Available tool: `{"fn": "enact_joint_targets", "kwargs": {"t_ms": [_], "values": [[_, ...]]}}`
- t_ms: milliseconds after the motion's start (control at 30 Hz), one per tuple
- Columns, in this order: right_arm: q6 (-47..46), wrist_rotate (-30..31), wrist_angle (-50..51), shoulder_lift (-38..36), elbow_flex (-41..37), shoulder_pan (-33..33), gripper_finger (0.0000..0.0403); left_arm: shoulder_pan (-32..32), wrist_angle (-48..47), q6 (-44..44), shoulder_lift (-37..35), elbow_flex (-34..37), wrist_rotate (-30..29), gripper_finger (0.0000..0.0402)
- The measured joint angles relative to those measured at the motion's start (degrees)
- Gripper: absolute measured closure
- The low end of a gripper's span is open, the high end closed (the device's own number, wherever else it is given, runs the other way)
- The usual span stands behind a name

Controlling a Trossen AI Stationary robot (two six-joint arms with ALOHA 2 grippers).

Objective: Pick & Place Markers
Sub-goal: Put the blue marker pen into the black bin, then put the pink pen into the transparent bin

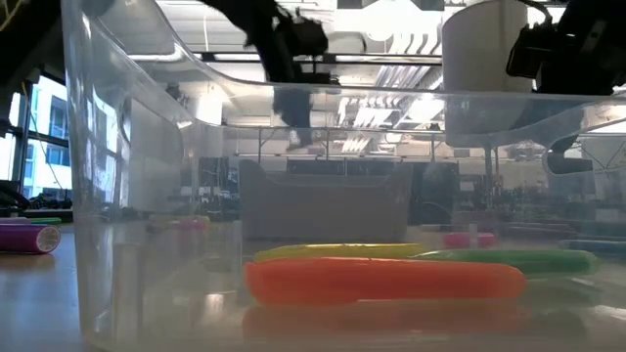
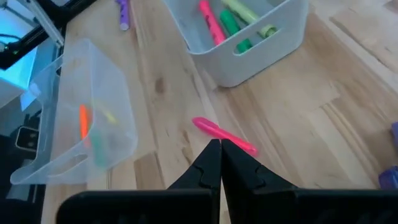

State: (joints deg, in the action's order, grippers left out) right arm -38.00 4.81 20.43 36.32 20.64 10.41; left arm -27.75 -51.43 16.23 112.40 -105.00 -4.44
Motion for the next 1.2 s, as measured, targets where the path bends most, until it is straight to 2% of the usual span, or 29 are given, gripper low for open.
{"fn": "enact_joint_targets", "kwargs": {"t_ms": [200,467,600,700,867,1000,1100,1200], "values": [[0.6,-2.8,0.3,-0.4,0.0,0.0,0.0403,-0.4,0.0,-0.1,6.4,-2.2,-1.0,0.0369],[1.0,-3.9,0.6,-0.4,0.0,0.0,0.0403,2.2,0.4,-1.5,8.1,-2.3,-12.7,0.0283],[1.0,-1.2,0.7,-0.4,0.0,0.0,0.0403,4.3,0.0,-0.9,8.1,-2.3,-16.7,0.0259],[1.0,1.7,0.7,-0.4,0.0,0.0,0.0403,5.8,-1.4,0.0,6.5,-3.2,-17.2,0.0254],[1.0,6.2,-0.3,-0.4,0.0,0.0,0.0403,8.7,-7.5,-5.9,4.8,-11.0,-17.0,0.0259],[1.0,9.3,-2.5,-0.3,0.0,0.0,0.0402,11.7,-15.0,-11.5,2.9,-18.8,-12.5,0.028],[1.0,11.0,-4.2,-0.3,0.0,0.0,0.0402,14.9,-18.5,-14.1,0.4,-20.2,-9.8,0.0313],[-0.7,11.7,-6.2,-0.3,0.0,0.0,0.0402,18.5,-18.7,-12.8,-1.4,-19.2,-5.2,0.0367]]}}
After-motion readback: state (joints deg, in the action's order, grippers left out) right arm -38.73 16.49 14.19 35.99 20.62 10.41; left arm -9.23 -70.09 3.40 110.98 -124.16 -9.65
